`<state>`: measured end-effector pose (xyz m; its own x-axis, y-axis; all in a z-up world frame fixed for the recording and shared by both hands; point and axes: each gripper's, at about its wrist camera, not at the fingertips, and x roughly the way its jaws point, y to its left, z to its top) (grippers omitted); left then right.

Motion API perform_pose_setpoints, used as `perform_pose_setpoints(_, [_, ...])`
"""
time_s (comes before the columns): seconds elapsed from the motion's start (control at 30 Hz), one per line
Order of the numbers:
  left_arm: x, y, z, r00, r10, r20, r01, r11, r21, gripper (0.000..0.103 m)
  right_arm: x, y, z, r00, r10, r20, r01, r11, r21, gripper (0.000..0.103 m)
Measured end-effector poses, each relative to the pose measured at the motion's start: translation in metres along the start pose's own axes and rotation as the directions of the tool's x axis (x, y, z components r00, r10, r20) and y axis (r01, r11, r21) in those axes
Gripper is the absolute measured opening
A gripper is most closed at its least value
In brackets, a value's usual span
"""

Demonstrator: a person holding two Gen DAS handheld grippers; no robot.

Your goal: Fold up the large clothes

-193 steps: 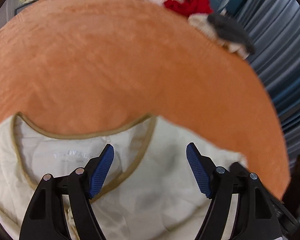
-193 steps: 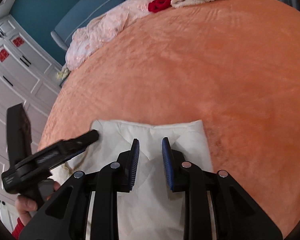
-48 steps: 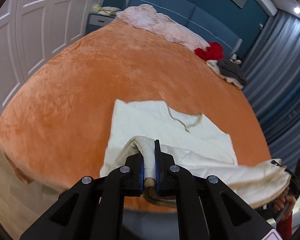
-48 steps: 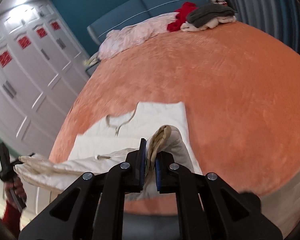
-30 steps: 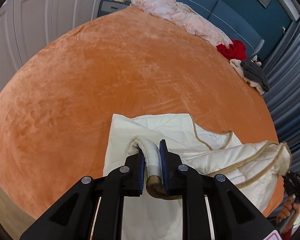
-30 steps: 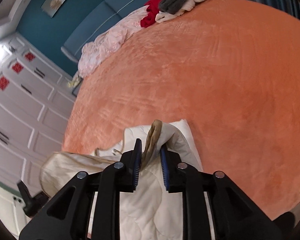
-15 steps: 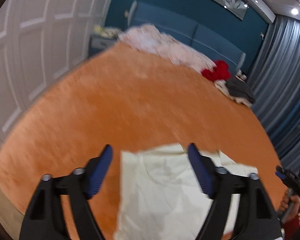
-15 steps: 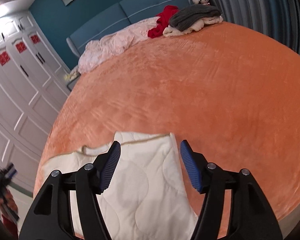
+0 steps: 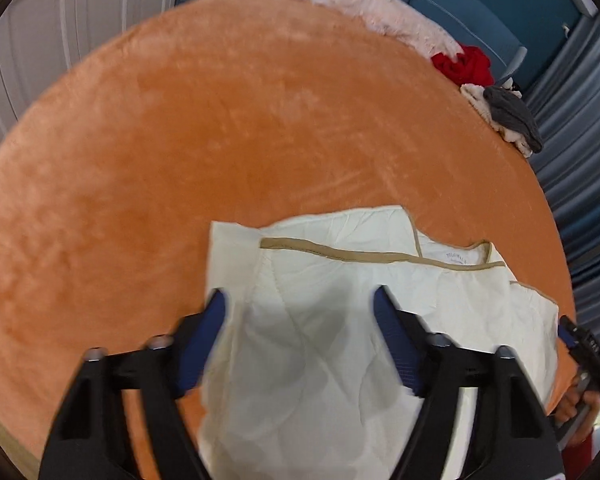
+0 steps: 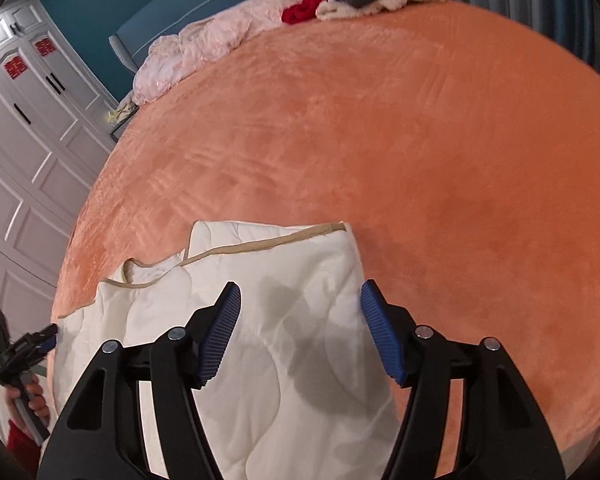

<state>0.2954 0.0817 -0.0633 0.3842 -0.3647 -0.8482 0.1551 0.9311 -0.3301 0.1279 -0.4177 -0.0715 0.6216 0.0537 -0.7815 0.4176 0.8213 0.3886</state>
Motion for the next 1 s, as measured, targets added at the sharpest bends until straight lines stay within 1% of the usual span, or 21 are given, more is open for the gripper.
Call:
perform_pose_setpoints(0.03, [0.004, 0.001, 0.002, 1.0, -0.002, -0.01, 0.002, 1.0, -0.011, 0.043, 0.004, 0.0, 0.001, 1.0, 0.002, -0.007, -0.002, 1.0, 0.004, 0.061])
perform_pose_setpoints(0.07, [0.005, 0.001, 0.004, 1.0, 0.003, -0.007, -0.003, 1.0, -0.017, 0.032, 0.009, -0.001, 0.002, 1.0, 0.013, -0.02, -0.012, 1.0, 0.005, 0.05])
perform_pose_setpoints(0.1, [0.005, 0.0, 0.004, 1.0, 0.004, -0.003, -0.004, 1.0, -0.019, 0.023, 0.013, -0.001, 0.003, 0.999, 0.021, -0.028, -0.021, 1.0, 0.003, 0.039])
perform_pose_setpoints(0.13, [0.003, 0.0, 0.007, 1.0, -0.001, 0.002, 0.001, 1.0, -0.023, 0.01, 0.015, 0.0, 0.005, 0.999, 0.024, -0.036, -0.024, 1.0, -0.004, 0.019])
perform_pose_setpoints(0.17, [0.0, -0.002, 0.009, 1.0, -0.003, 0.014, 0.004, 1.0, -0.026, 0.007, 0.015, 0.002, 0.007, 0.999, 0.036, -0.036, -0.037, 0.999, -0.015, 0.01])
perform_pose_setpoints(0.2, [-0.004, -0.003, 0.011, 0.999, -0.001, 0.036, 0.002, 1.0, -0.024, 0.007, 0.011, 0.004, 0.009, 0.999, 0.042, -0.021, -0.043, 0.999, -0.024, 0.009])
perform_pose_setpoints(0.23, [-0.013, -0.006, 0.014, 0.997, 0.008, 0.075, -0.007, 1.0, -0.01, 0.006, 0.006, 0.006, 0.013, 0.999, 0.043, 0.006, -0.043, 0.998, -0.035, 0.007])
perform_pose_setpoints(0.33, [-0.024, -0.013, 0.025, 0.991, 0.021, 0.132, -0.022, 1.0, 0.005, 0.006, -0.011, 0.014, 0.028, 0.993, 0.068, 0.092, -0.064, 0.997, -0.046, 0.006])
perform_pose_setpoints(0.37, [-0.025, -0.014, 0.028, 0.989, 0.033, 0.142, -0.034, 0.999, 0.004, 0.006, -0.014, 0.017, 0.034, 0.991, 0.061, 0.116, -0.055, 0.997, -0.051, 0.006])
perform_pose_setpoints(0.43, [-0.018, -0.017, 0.036, 0.986, 0.073, 0.149, -0.075, 0.997, 0.007, 0.006, -0.011, 0.021, 0.041, 0.99, 0.031, 0.137, -0.023, 0.998, -0.06, 0.006])
perform_pose_setpoints(0.57, [0.013, -0.014, 0.043, 0.984, 0.134, 0.115, -0.134, 0.991, -0.008, 0.006, 0.026, 0.021, 0.045, 0.994, -0.047, 0.095, 0.052, 0.997, -0.051, 0.006])
perform_pose_setpoints(0.67, [0.04, -0.013, 0.041, 0.976, 0.199, 0.084, -0.2, 0.98, 0.008, 0.006, 0.055, 0.016, 0.037, 0.994, -0.098, 0.049, 0.1, 0.994, -0.051, 0.006])
perform_pose_setpoints(0.73, [0.056, -0.01, 0.037, 0.97, 0.231, 0.07, -0.233, 0.972, 0.022, 0.008, 0.07, 0.011, 0.032, 0.992, -0.121, 0.03, 0.122, 0.991, -0.05, 0.007])
perform_pose_setpoints(0.8, [0.069, -0.005, 0.032, 0.968, 0.245, 0.061, -0.247, 0.969, 0.027, 0.009, 0.078, 0.007, 0.03, 0.992, -0.124, 0.024, 0.125, 0.991, -0.044, 0.008])
perform_pose_setpoints(0.9, [0.078, -0.003, 0.025, 0.962, 0.259, 0.081, -0.263, 0.964, 0.035, 0.011, 0.086, 0.003, 0.023, 0.992, -0.123, 0.023, 0.124, 0.991, -0.042, 0.008])
perform_pose_setpoints(1.0, [0.085, -0.004, 0.02, 0.955, 0.275, 0.11, -0.28, 0.959, 0.033, 0.015, 0.091, 0.004, 0.016, 0.99, -0.131, 0.044, 0.133, 0.99, -0.054, 0.008])
